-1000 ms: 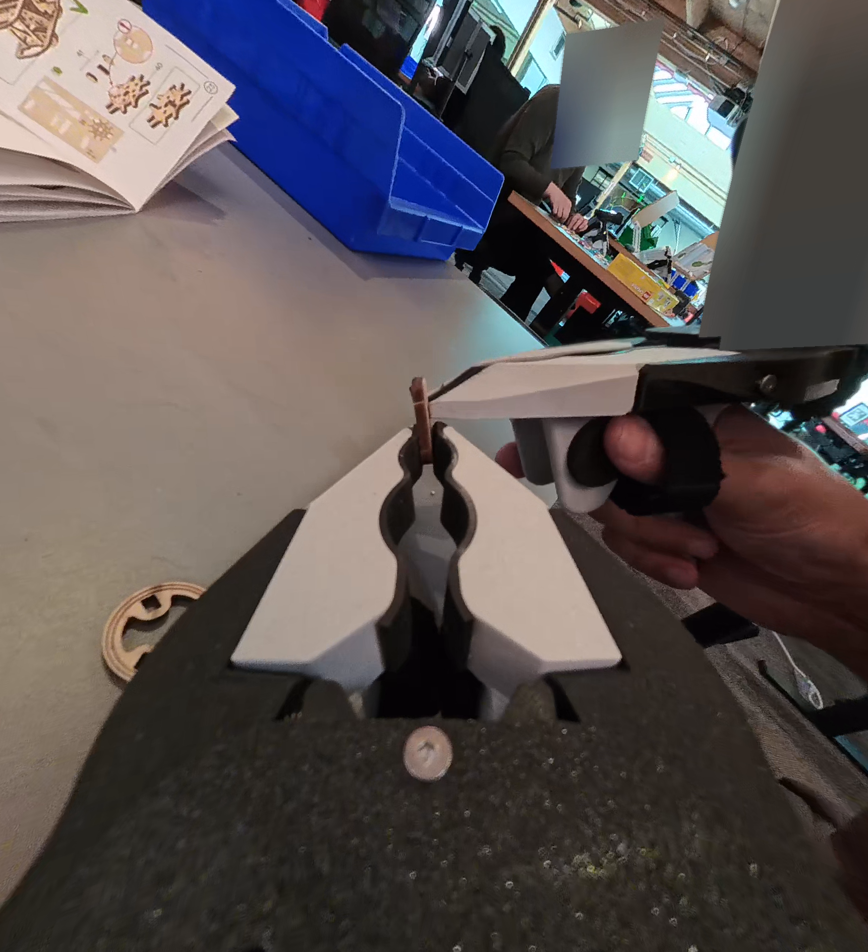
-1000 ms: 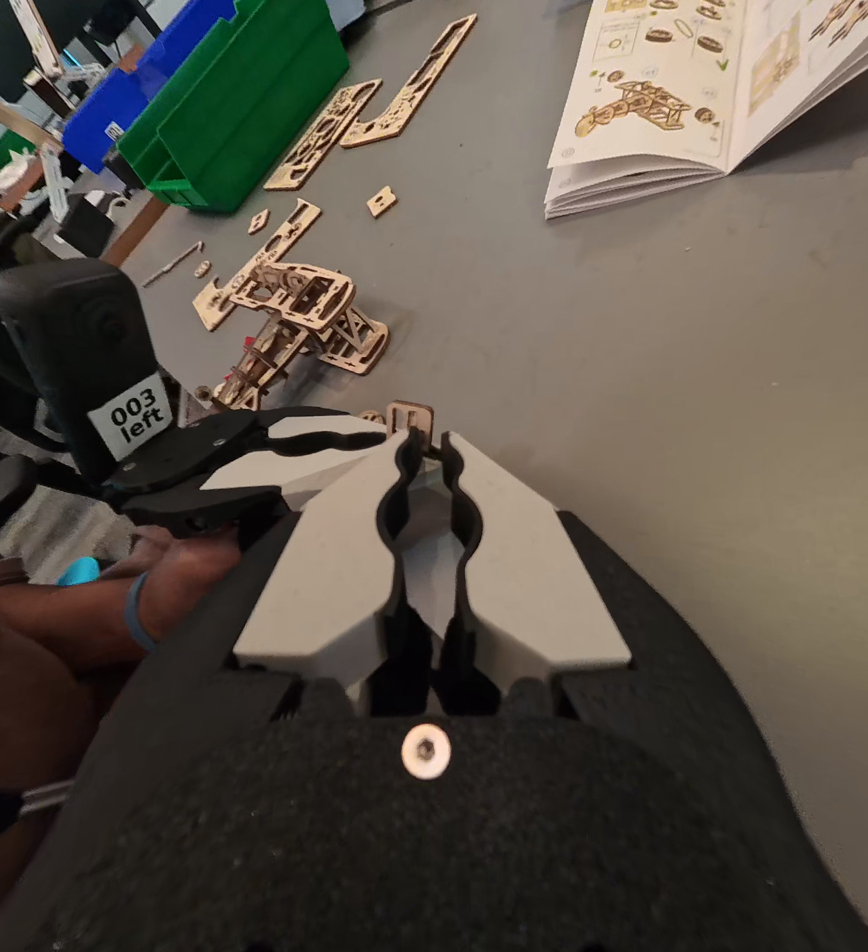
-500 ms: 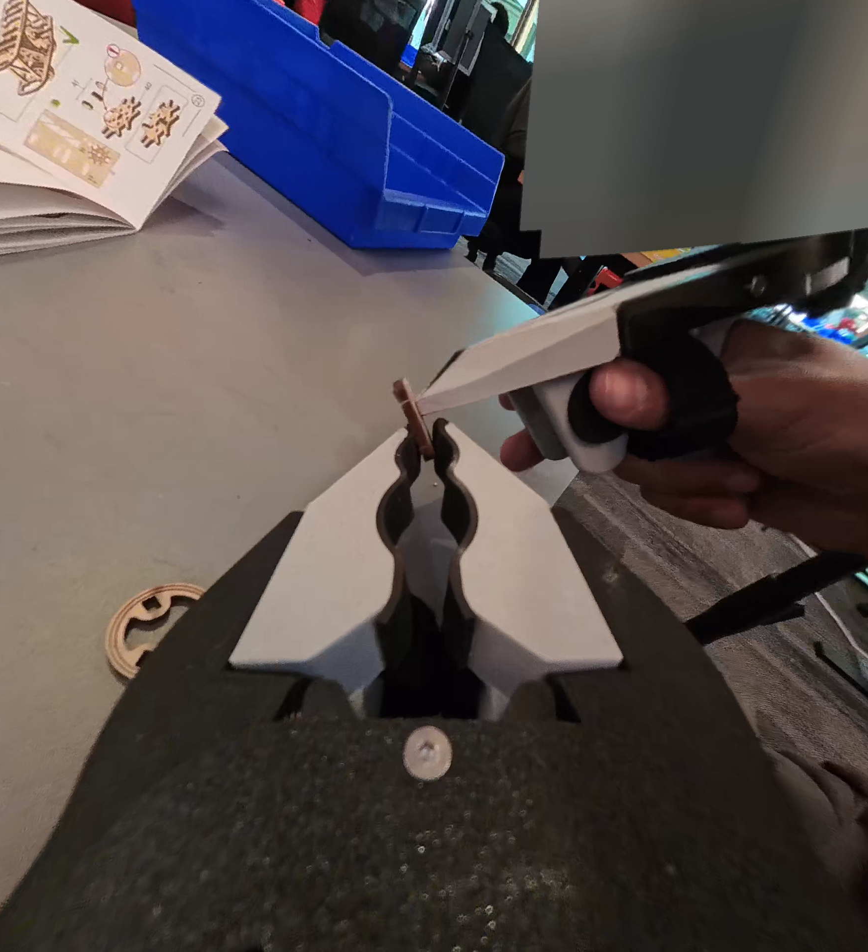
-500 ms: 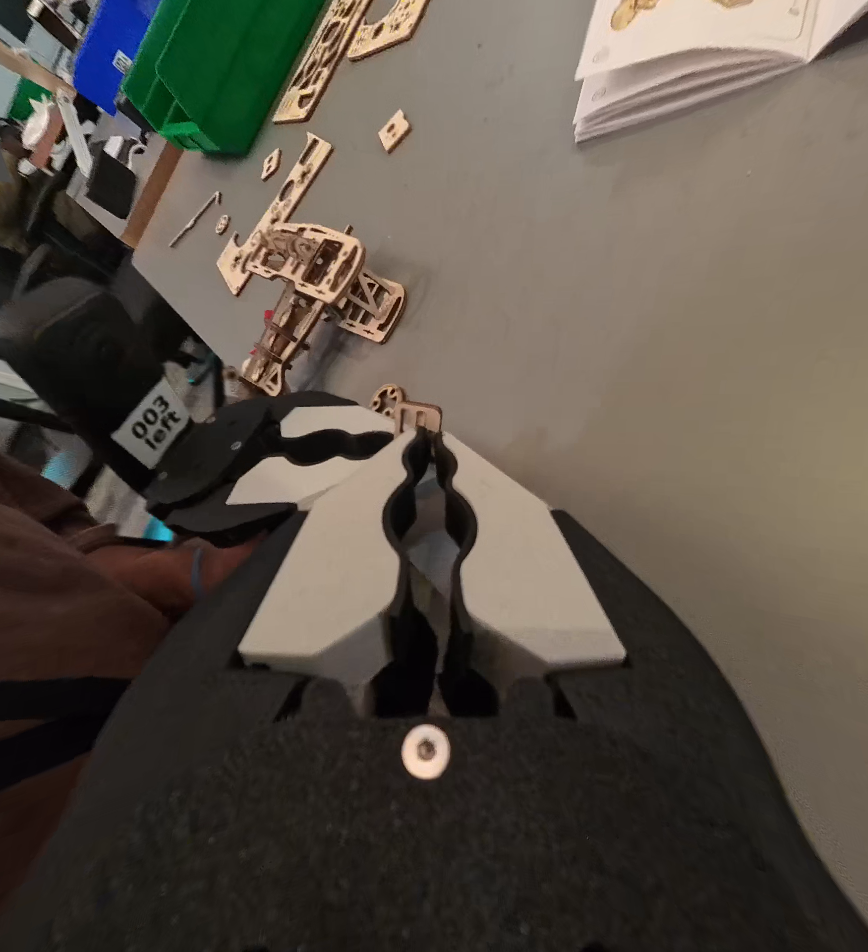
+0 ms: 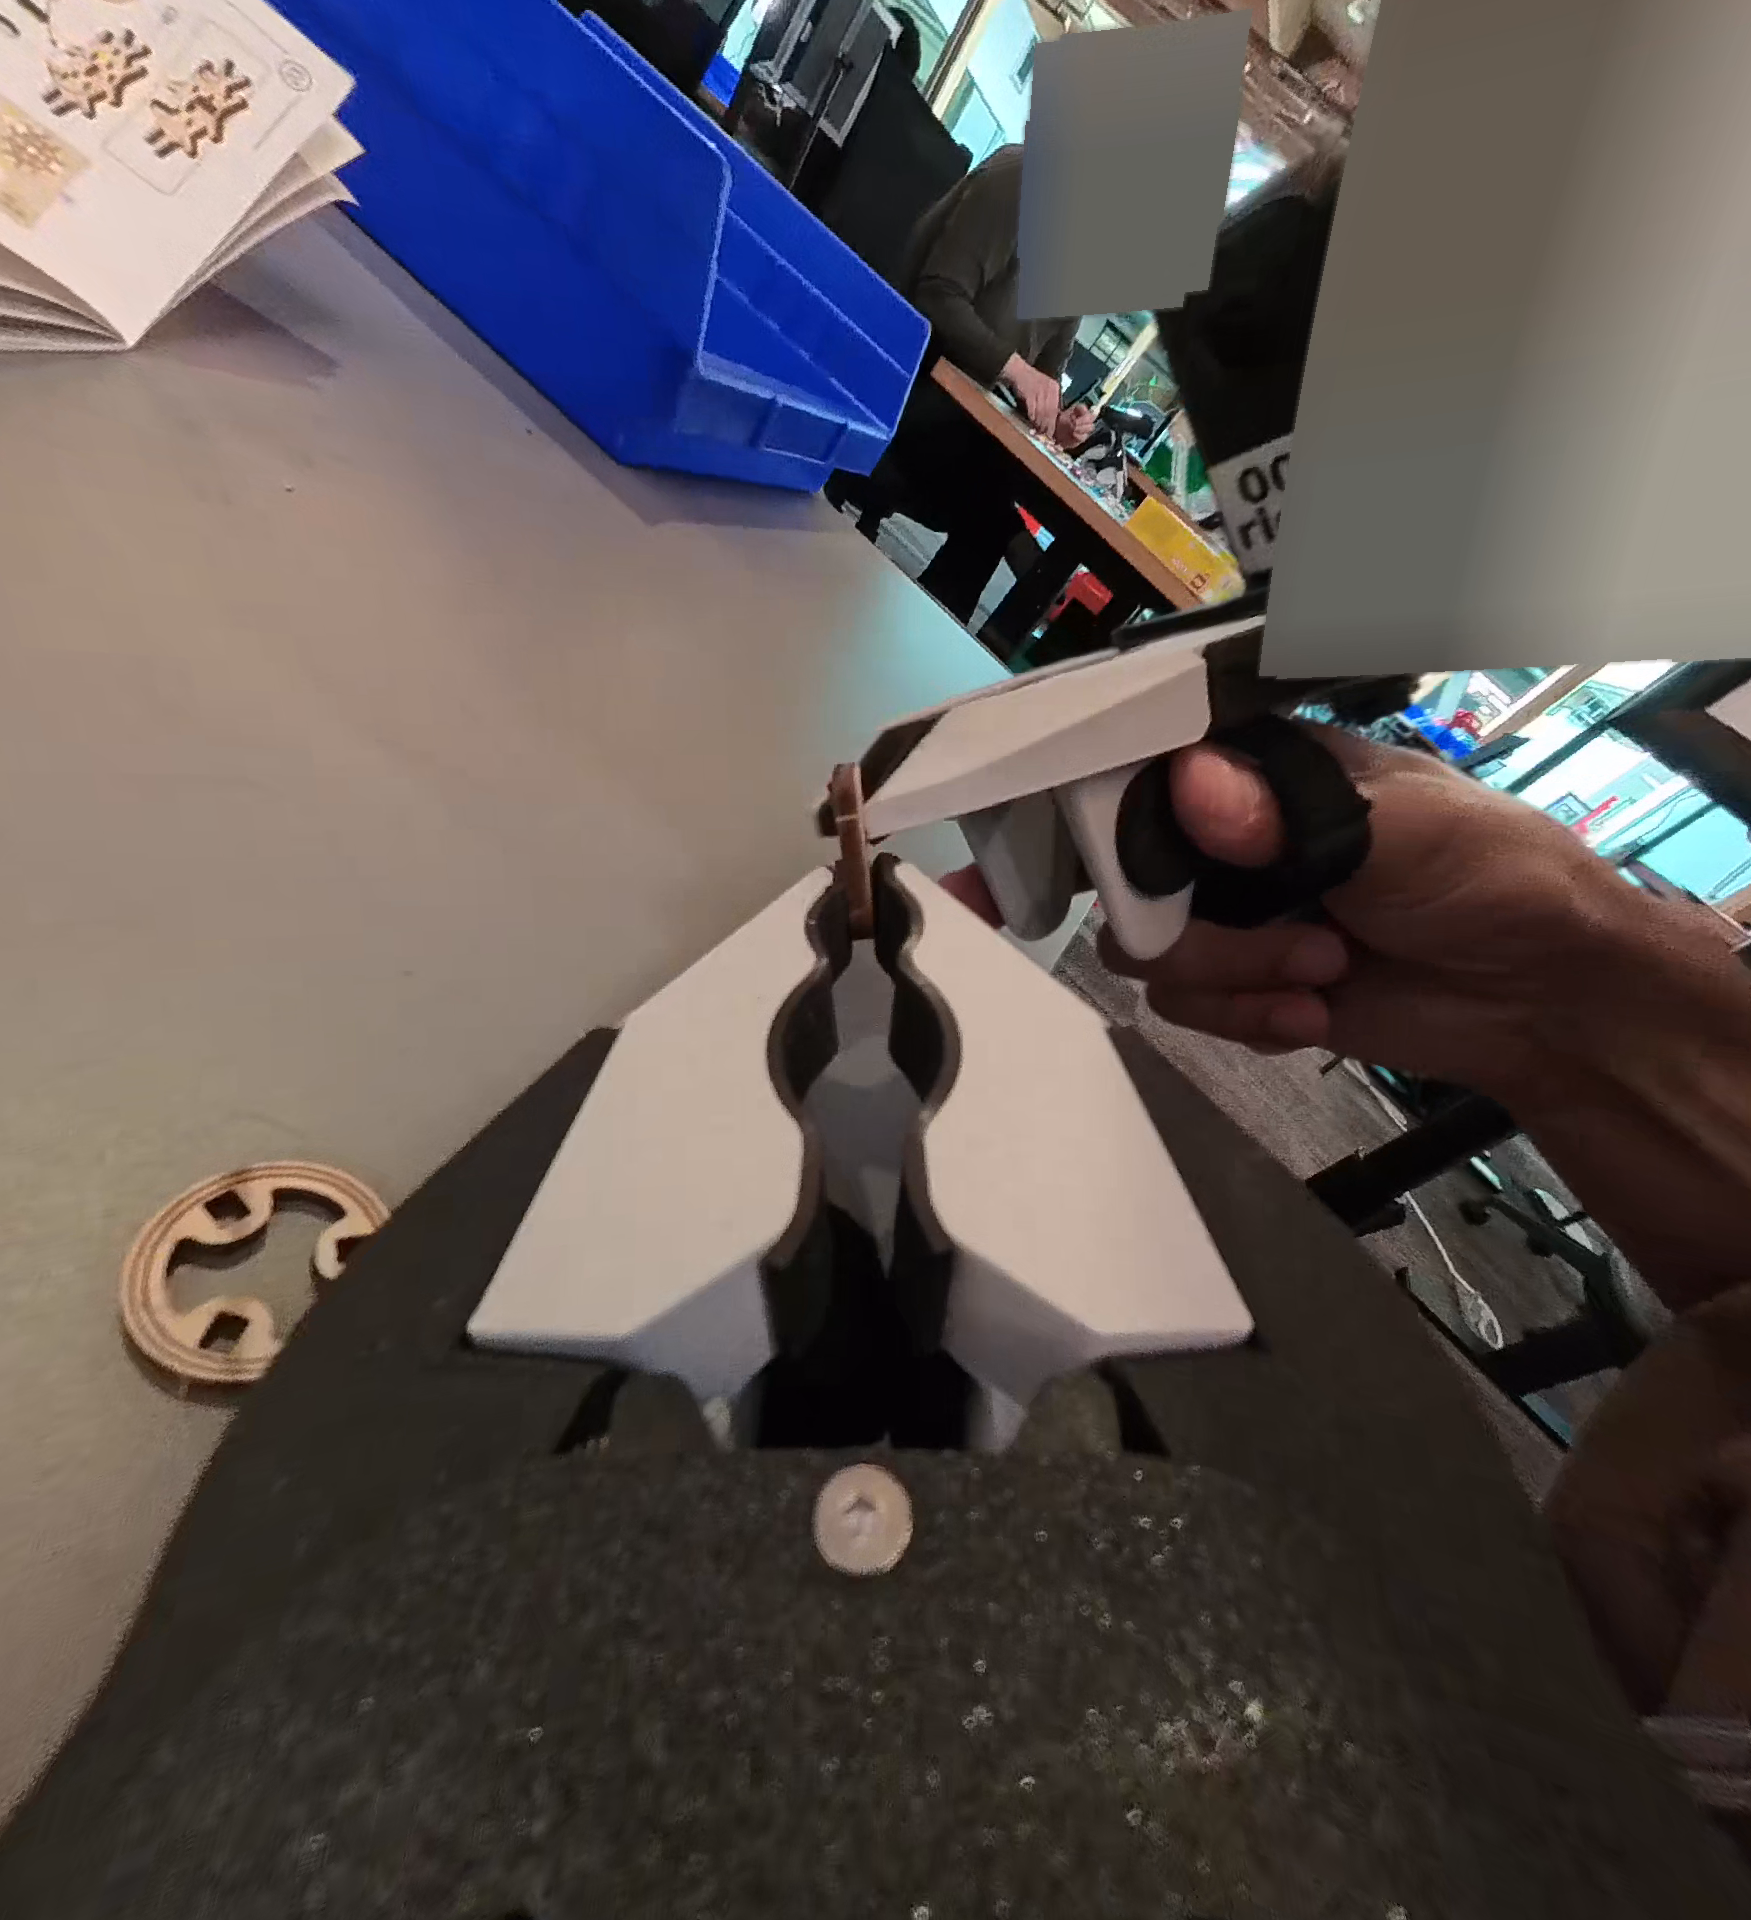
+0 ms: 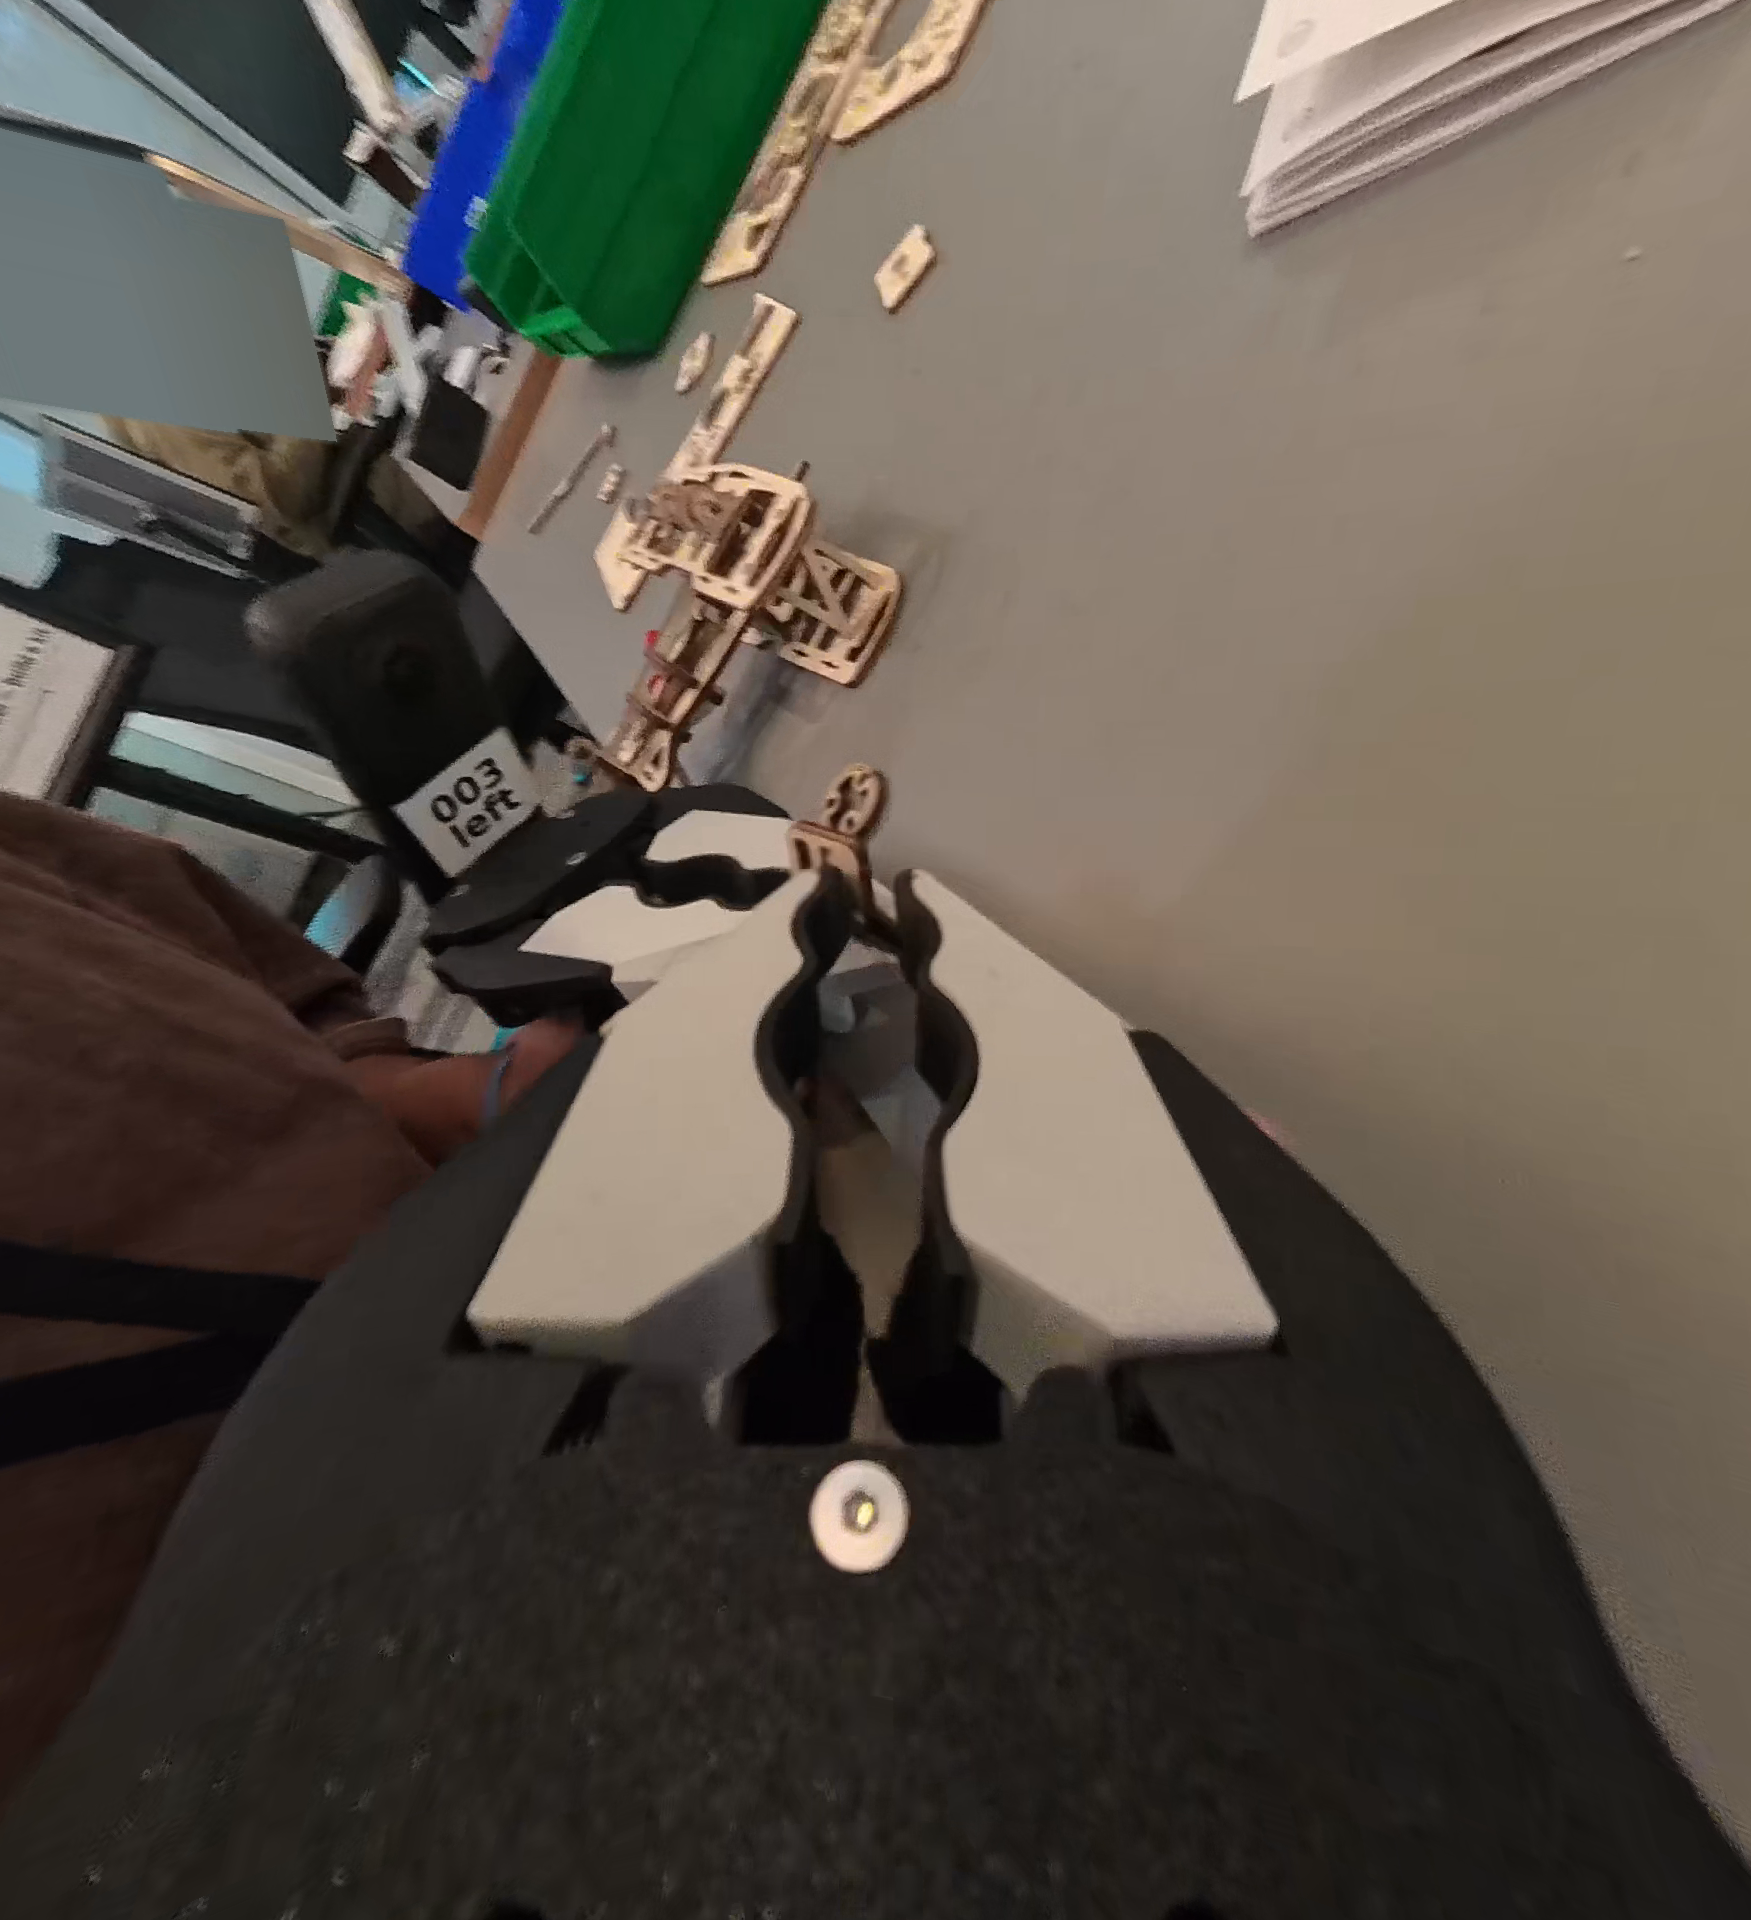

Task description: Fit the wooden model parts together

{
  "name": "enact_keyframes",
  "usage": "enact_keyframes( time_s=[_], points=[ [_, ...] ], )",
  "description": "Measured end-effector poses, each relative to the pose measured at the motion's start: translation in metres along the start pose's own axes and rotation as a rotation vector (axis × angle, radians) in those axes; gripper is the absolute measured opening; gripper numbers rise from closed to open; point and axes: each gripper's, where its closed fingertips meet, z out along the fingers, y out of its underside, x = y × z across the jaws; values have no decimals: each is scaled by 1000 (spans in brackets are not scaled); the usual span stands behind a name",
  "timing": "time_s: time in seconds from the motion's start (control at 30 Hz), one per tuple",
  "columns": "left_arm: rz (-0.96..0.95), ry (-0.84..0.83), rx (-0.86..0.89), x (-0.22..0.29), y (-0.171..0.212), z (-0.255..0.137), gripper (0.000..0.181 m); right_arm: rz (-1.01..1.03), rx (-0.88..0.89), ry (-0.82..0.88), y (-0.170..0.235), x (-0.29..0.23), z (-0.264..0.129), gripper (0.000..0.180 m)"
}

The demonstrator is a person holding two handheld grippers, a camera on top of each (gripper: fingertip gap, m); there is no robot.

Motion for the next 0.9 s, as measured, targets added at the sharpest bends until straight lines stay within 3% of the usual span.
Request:
enact_keyframes(
  time_s=[0.23,0.4,0.9],
  points=[
    [-36,22,18,1,-1,-3,2,10,81,-72,-1,-5,3,4],
    [-140,144,22,11,2,-3,2,125,77,-230,4,-9,1,2],
    [55,-64,-63,1,7,5,3,-118,36,128,5,0,-1,3]
  ],
)
